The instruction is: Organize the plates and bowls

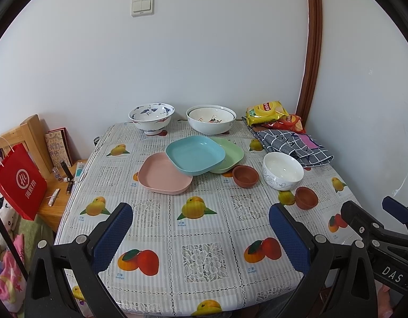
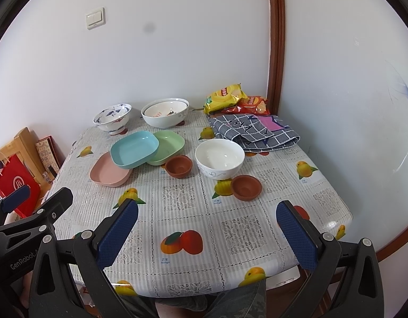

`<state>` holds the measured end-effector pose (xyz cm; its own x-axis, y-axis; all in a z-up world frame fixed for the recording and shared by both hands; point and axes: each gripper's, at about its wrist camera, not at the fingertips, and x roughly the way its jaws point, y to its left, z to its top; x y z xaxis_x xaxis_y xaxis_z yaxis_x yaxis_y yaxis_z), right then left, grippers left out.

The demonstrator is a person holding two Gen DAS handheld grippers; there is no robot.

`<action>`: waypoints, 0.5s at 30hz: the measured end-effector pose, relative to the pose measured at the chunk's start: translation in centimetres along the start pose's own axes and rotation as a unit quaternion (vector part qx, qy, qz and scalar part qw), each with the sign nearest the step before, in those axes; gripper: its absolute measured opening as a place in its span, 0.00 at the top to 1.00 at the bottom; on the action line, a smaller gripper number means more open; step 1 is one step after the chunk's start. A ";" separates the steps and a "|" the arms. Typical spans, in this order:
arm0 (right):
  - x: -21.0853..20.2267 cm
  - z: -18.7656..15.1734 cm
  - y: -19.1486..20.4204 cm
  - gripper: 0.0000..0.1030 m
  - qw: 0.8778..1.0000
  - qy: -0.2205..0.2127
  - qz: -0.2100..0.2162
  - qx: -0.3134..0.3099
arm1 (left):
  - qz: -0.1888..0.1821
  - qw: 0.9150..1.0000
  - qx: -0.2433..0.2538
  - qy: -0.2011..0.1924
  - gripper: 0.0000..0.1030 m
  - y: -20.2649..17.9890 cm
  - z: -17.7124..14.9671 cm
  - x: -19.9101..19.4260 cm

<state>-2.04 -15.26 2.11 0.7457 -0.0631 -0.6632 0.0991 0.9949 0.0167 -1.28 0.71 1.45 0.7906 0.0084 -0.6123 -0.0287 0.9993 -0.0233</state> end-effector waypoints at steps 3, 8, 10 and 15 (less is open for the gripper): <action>0.1 0.0 0.1 0.00 1.000 -0.001 0.001 0.002 | -0.001 1.000 0.000 0.001 0.00 0.0 0.0 0.2; 0.6 -0.1 0.2 0.00 1.000 0.003 0.004 0.003 | -0.002 1.000 -0.001 0.003 0.00 0.3 0.0 0.6; 1.0 -0.1 0.2 0.00 1.000 0.003 0.006 0.003 | -0.004 1.000 -0.002 0.005 0.00 0.4 0.0 1.0; 2.1 -0.3 0.3 0.00 1.000 0.005 0.016 0.005 | -0.003 1.000 -0.006 0.016 0.00 0.7 -0.2 2.3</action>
<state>-0.60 -15.04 0.53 0.7424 -0.0304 -0.6693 0.0821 0.9956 0.0458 0.42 1.42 -0.13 0.7710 0.0018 -0.6369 -0.0322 0.9988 -0.0363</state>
